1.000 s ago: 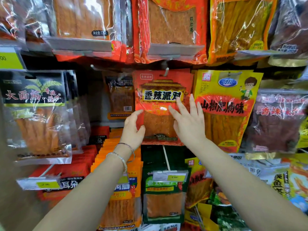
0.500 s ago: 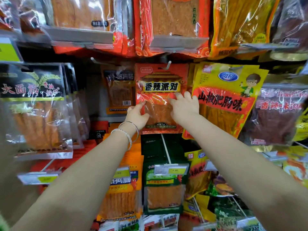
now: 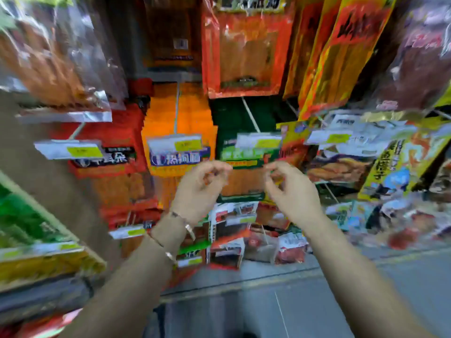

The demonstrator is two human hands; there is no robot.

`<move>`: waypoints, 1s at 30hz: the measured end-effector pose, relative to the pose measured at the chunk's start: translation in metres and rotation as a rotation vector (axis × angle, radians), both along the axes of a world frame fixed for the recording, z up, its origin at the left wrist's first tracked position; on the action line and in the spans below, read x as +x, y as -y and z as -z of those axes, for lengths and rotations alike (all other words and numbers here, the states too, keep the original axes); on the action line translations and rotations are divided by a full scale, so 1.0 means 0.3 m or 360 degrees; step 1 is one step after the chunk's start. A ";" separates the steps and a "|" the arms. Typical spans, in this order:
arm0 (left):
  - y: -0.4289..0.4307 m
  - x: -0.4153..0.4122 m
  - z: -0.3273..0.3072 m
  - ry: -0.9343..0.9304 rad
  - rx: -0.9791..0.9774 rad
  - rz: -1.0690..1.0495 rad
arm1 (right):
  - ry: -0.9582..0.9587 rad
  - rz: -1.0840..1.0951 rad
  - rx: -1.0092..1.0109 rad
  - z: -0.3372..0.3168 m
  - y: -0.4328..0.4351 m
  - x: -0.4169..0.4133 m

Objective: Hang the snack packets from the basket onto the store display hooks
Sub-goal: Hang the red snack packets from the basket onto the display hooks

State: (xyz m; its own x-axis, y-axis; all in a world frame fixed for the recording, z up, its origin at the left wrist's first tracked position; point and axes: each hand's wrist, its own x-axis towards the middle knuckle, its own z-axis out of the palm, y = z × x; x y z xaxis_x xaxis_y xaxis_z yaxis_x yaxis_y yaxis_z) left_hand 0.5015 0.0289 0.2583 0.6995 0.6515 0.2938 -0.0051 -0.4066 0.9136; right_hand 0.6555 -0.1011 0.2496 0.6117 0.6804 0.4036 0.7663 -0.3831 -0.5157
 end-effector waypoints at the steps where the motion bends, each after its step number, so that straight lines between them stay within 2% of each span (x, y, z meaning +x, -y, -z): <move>1: 0.035 -0.051 0.082 -0.0080 -0.0075 -0.0012 | -0.0119 -0.0002 -0.0068 0.083 0.049 -0.037; 3: 0.097 -0.158 0.266 -0.0314 -0.0226 -0.0017 | -0.0391 -0.0039 -0.0230 0.247 0.144 -0.111; 5: 0.179 -0.271 0.460 -0.0748 -0.0422 -0.0018 | -0.0590 -0.0088 -0.0529 0.409 0.229 -0.188; 7: 0.289 -0.399 0.647 -0.1156 -0.0794 -0.0132 | -0.0778 -0.0126 -0.0889 0.561 0.311 -0.266; 9: 0.419 -0.532 0.789 -0.1377 -0.1150 -0.0259 | -0.0982 -0.0170 -0.1169 0.691 0.394 -0.341; 11: 0.569 -0.666 0.870 -0.1558 -0.1375 -0.0329 | -0.1172 -0.0257 -0.1461 0.788 0.482 -0.412; 13: 0.709 -0.793 0.914 -0.1719 -0.1483 -0.0365 | -0.1290 -0.0403 -0.1744 0.860 0.566 -0.474; 15: 0.824 -0.898 0.932 -0.1823 -0.1478 -0.0409 | -0.1225 -0.0616 -0.1979 0.910 0.646 -0.527; 18: 0.942 -1.012 0.928 -0.1691 -0.1556 -0.0729 | -0.1040 -0.0929 -0.2143 0.939 0.703 -0.587; 22: 1.028 -1.138 0.937 -0.1351 -0.1797 -0.1292 | -0.0985 -0.0912 -0.2164 0.935 0.646 -0.657; 24: 1.046 -1.204 0.951 -0.1214 -0.1926 -0.1502 | -0.0936 -0.1008 -0.2238 0.931 0.575 -0.698; 27: 1.040 -1.313 0.969 -0.1113 -0.2001 -0.1592 | -0.0844 -0.1109 -0.2278 0.920 0.451 -0.798; 30: 1.013 -1.446 0.976 -0.1118 -0.2057 -0.1534 | -0.0861 -0.1087 -0.2229 0.914 0.335 -0.943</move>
